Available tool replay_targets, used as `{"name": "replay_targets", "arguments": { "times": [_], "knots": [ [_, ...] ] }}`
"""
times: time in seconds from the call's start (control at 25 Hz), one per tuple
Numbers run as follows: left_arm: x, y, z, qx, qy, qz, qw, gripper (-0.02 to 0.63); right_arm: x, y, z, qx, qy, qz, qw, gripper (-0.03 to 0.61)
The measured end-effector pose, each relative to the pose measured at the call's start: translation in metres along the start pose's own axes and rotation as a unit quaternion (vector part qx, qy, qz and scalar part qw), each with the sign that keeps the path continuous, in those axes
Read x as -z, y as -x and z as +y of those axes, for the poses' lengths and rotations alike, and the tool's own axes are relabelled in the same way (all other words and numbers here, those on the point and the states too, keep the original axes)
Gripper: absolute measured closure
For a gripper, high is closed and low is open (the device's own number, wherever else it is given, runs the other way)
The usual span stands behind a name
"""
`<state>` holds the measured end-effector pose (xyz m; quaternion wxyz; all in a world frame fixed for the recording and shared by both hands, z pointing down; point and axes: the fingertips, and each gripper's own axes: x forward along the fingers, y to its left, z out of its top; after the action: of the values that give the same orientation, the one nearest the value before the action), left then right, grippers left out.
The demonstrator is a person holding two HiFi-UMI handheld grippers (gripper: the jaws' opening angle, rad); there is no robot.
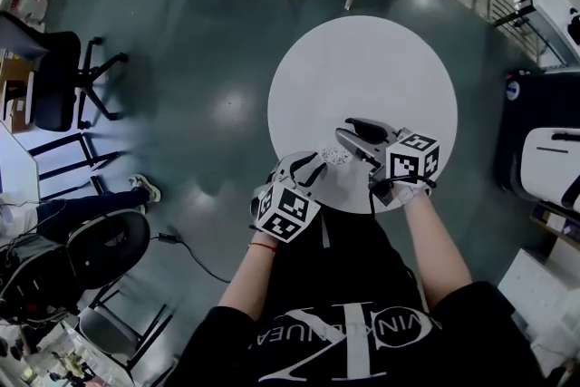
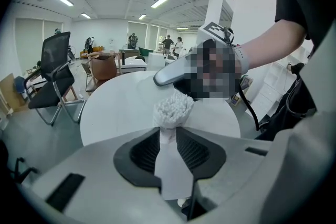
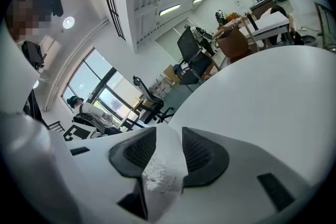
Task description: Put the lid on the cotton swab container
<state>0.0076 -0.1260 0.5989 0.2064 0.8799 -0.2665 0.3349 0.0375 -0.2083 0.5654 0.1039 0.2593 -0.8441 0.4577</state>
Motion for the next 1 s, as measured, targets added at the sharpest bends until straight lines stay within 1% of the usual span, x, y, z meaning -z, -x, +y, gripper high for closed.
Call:
{"name": "replay_targets", "arguments": {
  "times": [0.16, 0.28, 0.44, 0.56, 0.72, 0.8, 0.92, 1.0],
  "knots": [
    [-0.008, -0.001, 0.007, -0.026, 0.000, -0.008, 0.9996, 0.534, -0.007, 0.005, 0.002, -0.012, 0.014, -0.009, 1.000, 0.425],
    [-0.015, 0.002, 0.010, -0.042, 0.005, -0.019, 0.9989, 0.535, -0.013, 0.010, 0.011, -0.029, 0.038, -0.019, 0.999, 0.425],
    [-0.020, 0.002, 0.013, -0.047, 0.015, -0.023, 0.9985, 0.534, -0.022, 0.015, 0.025, -0.056, 0.072, -0.030, 0.995, 0.425],
    [-0.019, 0.001, 0.014, -0.049, 0.020, -0.021, 0.9984, 0.535, -0.022, 0.017, 0.034, -0.071, 0.094, -0.026, 0.993, 0.425],
    [-0.020, -0.003, 0.013, -0.046, 0.029, -0.021, 0.9983, 0.535, -0.019, 0.020, 0.039, -0.083, 0.103, -0.016, 0.991, 0.426],
    [-0.019, -0.004, 0.013, -0.045, 0.040, -0.021, 0.9979, 0.535, -0.015, 0.021, 0.043, -0.089, 0.111, -0.008, 0.990, 0.426],
    [-0.020, 0.000, 0.017, -0.048, 0.077, -0.024, 0.9956, 0.535, -0.005, 0.020, 0.051, -0.091, 0.132, 0.011, 0.987, 0.426],
    [-0.020, 0.001, 0.019, -0.048, 0.095, -0.024, 0.9941, 0.535, 0.000, 0.020, 0.053, -0.088, 0.137, 0.015, 0.986, 0.426]
  ]
}}
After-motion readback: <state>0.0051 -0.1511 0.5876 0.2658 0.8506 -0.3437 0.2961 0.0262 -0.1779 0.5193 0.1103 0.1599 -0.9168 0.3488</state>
